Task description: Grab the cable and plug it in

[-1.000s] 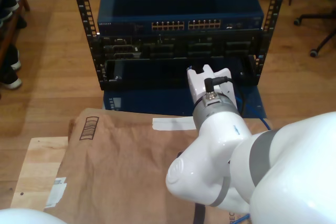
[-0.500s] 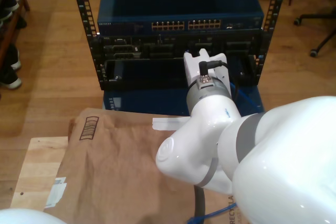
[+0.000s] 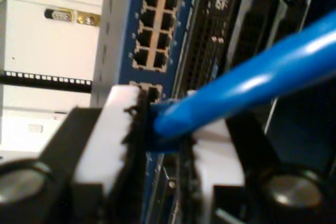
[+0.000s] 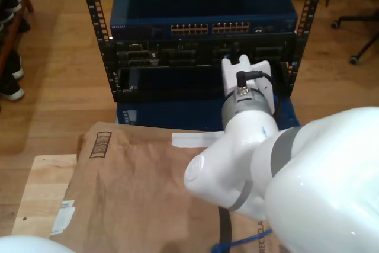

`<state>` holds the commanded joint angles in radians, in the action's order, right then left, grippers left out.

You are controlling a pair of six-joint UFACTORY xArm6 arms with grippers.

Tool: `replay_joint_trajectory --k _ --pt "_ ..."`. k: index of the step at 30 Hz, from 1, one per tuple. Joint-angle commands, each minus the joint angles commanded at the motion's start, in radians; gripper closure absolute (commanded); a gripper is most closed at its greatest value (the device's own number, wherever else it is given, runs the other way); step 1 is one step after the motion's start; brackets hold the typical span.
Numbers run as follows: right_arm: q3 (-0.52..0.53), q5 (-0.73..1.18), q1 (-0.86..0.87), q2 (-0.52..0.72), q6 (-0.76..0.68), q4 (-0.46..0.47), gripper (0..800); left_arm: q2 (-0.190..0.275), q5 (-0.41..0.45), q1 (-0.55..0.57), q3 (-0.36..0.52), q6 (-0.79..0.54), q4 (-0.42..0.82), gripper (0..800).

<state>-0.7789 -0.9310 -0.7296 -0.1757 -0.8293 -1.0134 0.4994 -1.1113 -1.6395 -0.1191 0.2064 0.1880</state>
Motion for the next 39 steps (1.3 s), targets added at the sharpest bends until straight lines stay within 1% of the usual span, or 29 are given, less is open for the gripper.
replay_joint_trajectory --k 6,9,12,21,23,27,30,34,39 --pt "-0.020 0.018 0.055 0.011 0.000 0.005 800 0.000 0.000 -0.002 0.000 0.000 0.000 0" --pt "-0.078 0.015 0.054 -0.005 0.002 0.003 800 0.000 0.000 0.000 0.000 0.000 0.000 1" --pt "-0.103 0.012 0.058 -0.029 0.002 0.002 800 0.000 0.000 0.000 0.000 0.000 0.000 1" --pt "-0.106 -0.014 0.075 -0.048 -0.006 0.002 800 0.000 0.000 -0.002 0.000 0.000 0.000 0" --pt "-0.110 -0.023 0.080 -0.072 -0.015 0.000 800 0.000 0.000 0.000 0.000 0.000 0.002 0" --pt "-0.124 -0.035 0.094 -0.117 -0.087 0.005 800 0.000 0.000 0.000 0.000 0.000 0.000 0" --pt "-0.129 -0.046 0.106 -0.143 -0.100 0.005 800 0.000 0.000 -0.002 0.000 0.000 0.000 0" --pt "-0.160 -0.087 0.124 -0.180 -0.146 0.006 800 0.000 0.000 -0.002 0.000 0.000 0.002 0" --pt "-0.192 -0.107 0.140 -0.222 -0.150 0.006 800 0.000 0.000 0.000 0.000 0.000 0.000 0"
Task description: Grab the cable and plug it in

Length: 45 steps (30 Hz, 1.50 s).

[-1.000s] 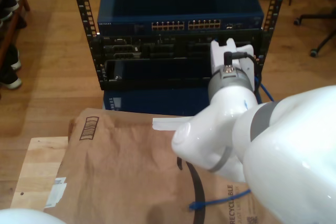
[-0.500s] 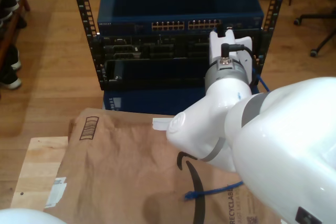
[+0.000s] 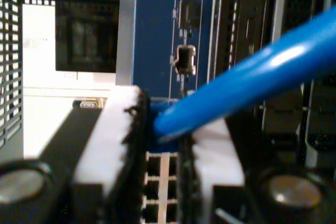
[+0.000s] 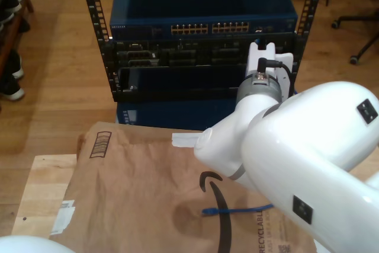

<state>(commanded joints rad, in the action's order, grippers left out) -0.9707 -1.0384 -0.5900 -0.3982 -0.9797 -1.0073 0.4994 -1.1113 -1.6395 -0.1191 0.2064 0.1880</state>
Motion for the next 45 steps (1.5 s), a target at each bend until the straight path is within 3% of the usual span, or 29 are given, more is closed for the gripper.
replay_joint_trajectory --k 7,20,33,45 --pt "-0.038 -0.098 0.017 -0.069 -0.005 0.000 800 0.000 0.000 -0.002 0.000 0.000 0.002 0" --pt "-0.063 -0.206 0.014 -0.149 -0.173 0.046 800 0.000 0.000 -0.002 0.000 0.000 0.002 0" --pt "-0.161 -0.270 0.026 -0.275 -0.219 0.167 800 0.000 0.000 0.000 0.000 0.000 0.002 0" --pt "-0.229 -0.336 0.060 -0.341 -0.245 0.218 800 0.000 0.000 0.000 0.000 0.000 0.000 0"
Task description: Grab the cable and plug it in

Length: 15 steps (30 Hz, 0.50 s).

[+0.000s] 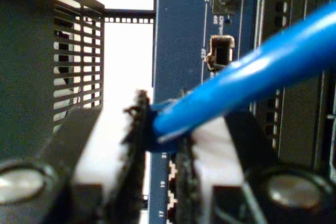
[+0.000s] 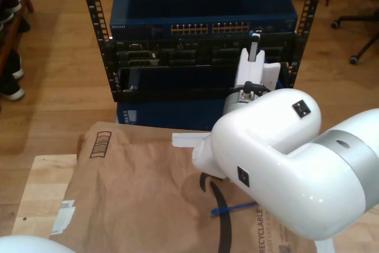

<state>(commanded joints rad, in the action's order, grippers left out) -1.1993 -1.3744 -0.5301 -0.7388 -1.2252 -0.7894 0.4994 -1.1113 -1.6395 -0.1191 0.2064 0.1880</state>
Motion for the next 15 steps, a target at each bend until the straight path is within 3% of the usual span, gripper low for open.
replay_joint_trajectory --k 15 --pt "-0.055 -0.002 0.023 -0.038 -0.017 0.028 800 0.000 0.000 0.000 0.000 0.000 0.000 0"
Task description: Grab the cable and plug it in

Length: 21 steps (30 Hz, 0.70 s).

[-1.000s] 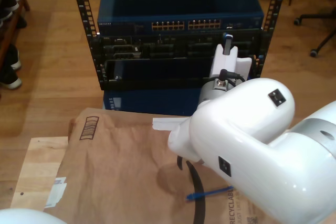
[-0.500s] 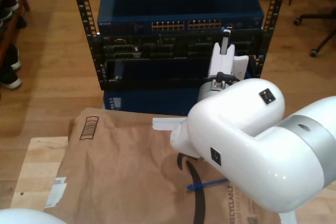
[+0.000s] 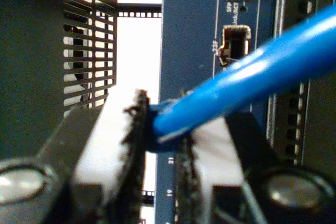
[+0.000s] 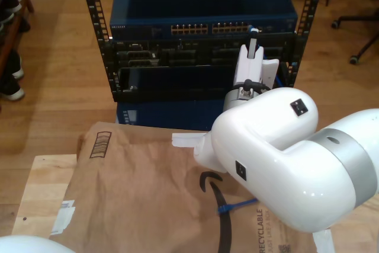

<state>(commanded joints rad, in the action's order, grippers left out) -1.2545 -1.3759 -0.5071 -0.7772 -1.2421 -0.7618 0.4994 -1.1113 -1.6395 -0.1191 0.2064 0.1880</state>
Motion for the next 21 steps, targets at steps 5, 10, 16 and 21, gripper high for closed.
replay_joint_trajectory --k 5,10,16,21 --pt "0.000 0.002 0.002 0.000 -0.018 0.020 800 0.000 0.000 0.000 0.000 0.000 0.000 0" --pt "0.006 0.005 0.006 0.000 -0.044 0.029 800 0.000 0.000 -0.002 0.000 0.000 0.000 0" --pt "0.008 0.006 0.006 0.000 -0.074 0.037 800 0.000 0.000 0.000 0.000 0.000 0.000 0" --pt "0.012 0.008 0.006 0.002 -0.075 0.043 800 0.000 0.000 -0.002 0.000 0.000 0.002 0"
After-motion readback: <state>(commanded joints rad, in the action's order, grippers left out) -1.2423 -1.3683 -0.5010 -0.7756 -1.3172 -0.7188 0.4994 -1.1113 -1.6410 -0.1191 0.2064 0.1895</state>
